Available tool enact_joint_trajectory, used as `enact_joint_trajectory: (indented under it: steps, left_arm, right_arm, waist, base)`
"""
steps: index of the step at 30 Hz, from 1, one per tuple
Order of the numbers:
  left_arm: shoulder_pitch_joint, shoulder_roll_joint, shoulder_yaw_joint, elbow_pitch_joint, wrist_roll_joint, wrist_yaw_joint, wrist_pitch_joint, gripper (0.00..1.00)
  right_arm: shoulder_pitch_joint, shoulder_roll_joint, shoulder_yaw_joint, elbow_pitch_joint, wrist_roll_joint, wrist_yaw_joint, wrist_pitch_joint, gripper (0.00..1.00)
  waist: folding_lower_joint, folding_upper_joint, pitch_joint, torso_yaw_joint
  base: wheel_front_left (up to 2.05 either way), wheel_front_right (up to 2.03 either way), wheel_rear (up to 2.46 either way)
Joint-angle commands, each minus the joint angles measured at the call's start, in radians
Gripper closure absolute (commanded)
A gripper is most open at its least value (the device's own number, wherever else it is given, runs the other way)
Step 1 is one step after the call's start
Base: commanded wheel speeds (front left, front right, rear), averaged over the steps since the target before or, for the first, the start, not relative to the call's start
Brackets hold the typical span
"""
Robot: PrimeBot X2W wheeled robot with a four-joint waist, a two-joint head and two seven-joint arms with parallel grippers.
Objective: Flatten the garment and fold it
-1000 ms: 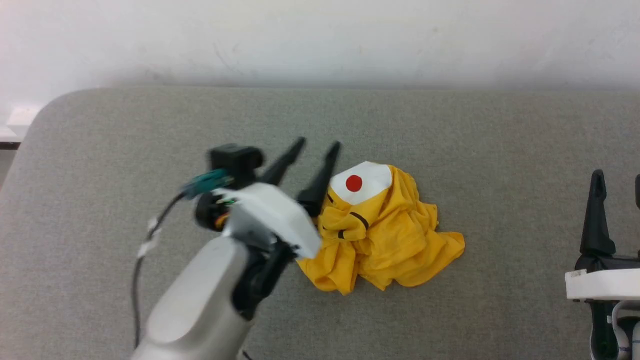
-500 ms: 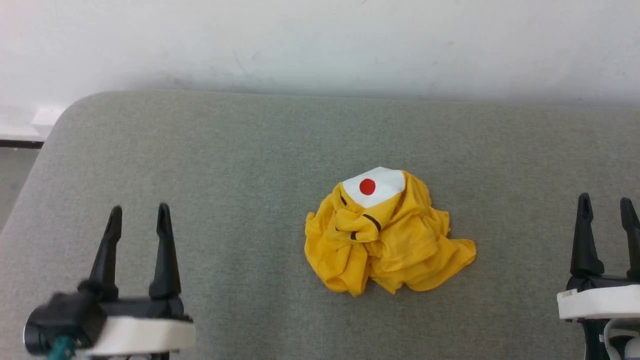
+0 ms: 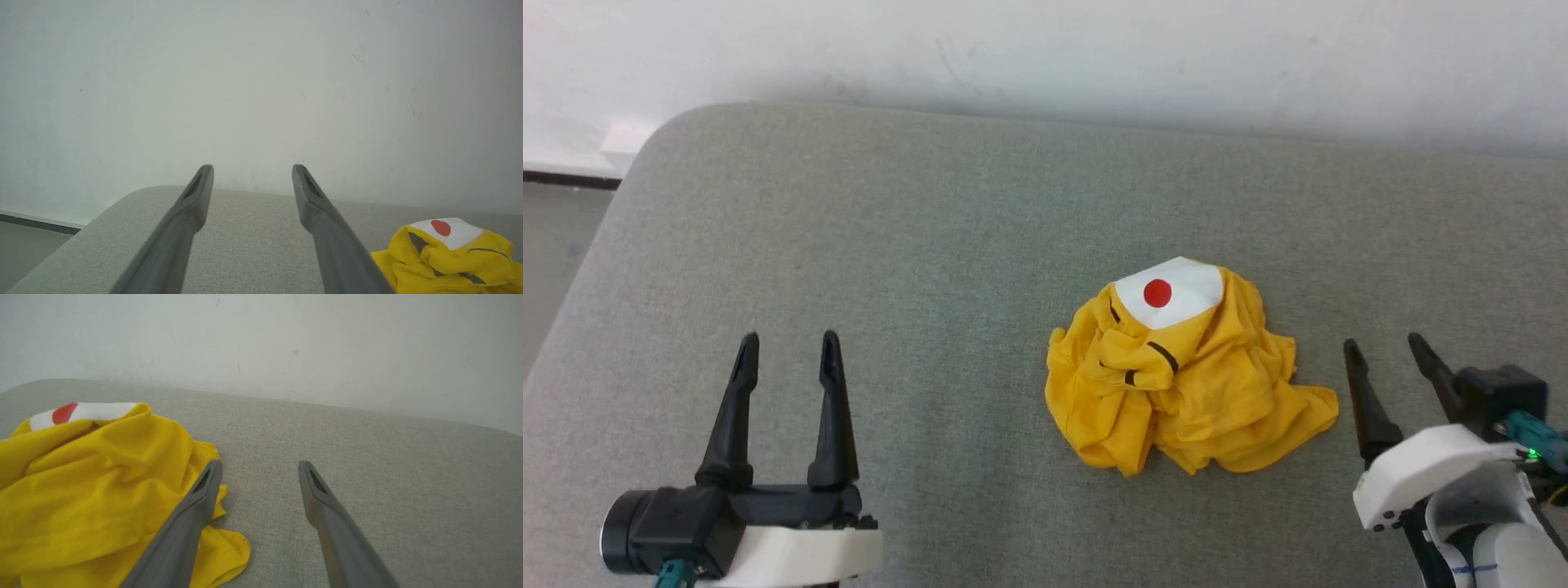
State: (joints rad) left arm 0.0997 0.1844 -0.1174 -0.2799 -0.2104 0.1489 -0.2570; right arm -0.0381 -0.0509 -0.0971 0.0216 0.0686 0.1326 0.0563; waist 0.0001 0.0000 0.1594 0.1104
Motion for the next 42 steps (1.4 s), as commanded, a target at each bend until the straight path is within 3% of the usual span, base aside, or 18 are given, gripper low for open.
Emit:
enact_joint_trajectory:
  steps: [1, 8, 13, 15, 21, 26, 33, 38, 42]
  left_arm:
    - [-0.016, -0.009, 0.009, 0.001, 0.011, -0.01, -0.005, 0.0]
    - [-0.036, -0.068, 0.042, 0.025, 0.03, -0.064, -0.005, 0.0]
    - [-0.041, -0.093, 0.064, 0.039, 0.042, -0.093, -0.005, 0.0]
    - [-0.042, -0.1, 0.07, 0.044, 0.044, -0.103, -0.005, 0.0]
    - [-0.038, -0.117, 0.094, 0.059, 0.055, -0.114, -0.005, 0.0]
    - [-0.033, -0.124, 0.116, 0.068, 0.062, -0.117, -0.005, 0.0]
    - [-0.017, -0.129, 0.128, 0.066, 0.069, -0.123, -0.005, 0.0]
    - [-0.006, -0.131, 0.129, 0.073, 0.072, -0.127, -0.005, 0.0]
    - [0.002, -0.132, 0.133, 0.082, 0.073, -0.131, -0.005, 0.0]
  right_arm:
    - [-0.017, -0.009, 0.006, -0.004, -0.014, -0.002, 0.022, 0.0]
    - [-0.008, -0.071, 0.074, 0.055, -0.017, -0.002, 0.267, 0.0]
    - [-0.013, -0.094, 0.13, 0.074, 0.005, -0.002, 0.368, 0.0]
    - [-0.016, -0.093, 0.134, 0.078, 0.013, -0.002, 0.402, 1.0]
    - [-0.048, -0.089, 0.134, 0.03, 0.025, -0.002, 0.426, 1.0]
    - [-0.159, -0.168, 0.103, -0.067, 0.011, -0.002, 0.39, 1.0]
    - [-0.186, -0.22, -0.143, -0.134, -0.02, -0.002, 0.404, 1.0]
    - [-0.044, -0.181, -0.371, -0.088, -0.072, -0.002, 0.426, 1.0]
    - [0.035, -0.131, -0.44, -0.043, -0.101, -0.002, 0.415, 1.0]
  waist:
    - [-0.0001, 0.0, 0.023, 0.012]
    - [-0.0001, 0.0, 0.064, 0.038]
    - [-0.0001, 0.0, 0.077, 0.05]
    - [-0.0001, 0.0, 0.078, 0.053]
    - [-0.0001, 0.0, 0.064, 0.03]
    - [-0.0001, 0.0, 0.035, -0.01]
    - [-0.0001, 0.0, 0.017, -0.03]
    - [-0.0001, 0.0, 0.025, -0.018]
    - [-0.0001, 0.0, 0.025, -0.02]
  base:
    - [0.0, 0.0, 0.0]
    - [0.0, 0.0, 0.0]
    - [0.0, 0.0, 0.0]
    - [0.0, 0.0, 0.0]
    - [0.0, 0.0, 0.0]
    - [0.0, 0.0, 0.0]
    - [0.0, 0.0, 0.0]
    - [0.0, 0.0, 0.0]
    - [0.0, 0.0, 0.0]
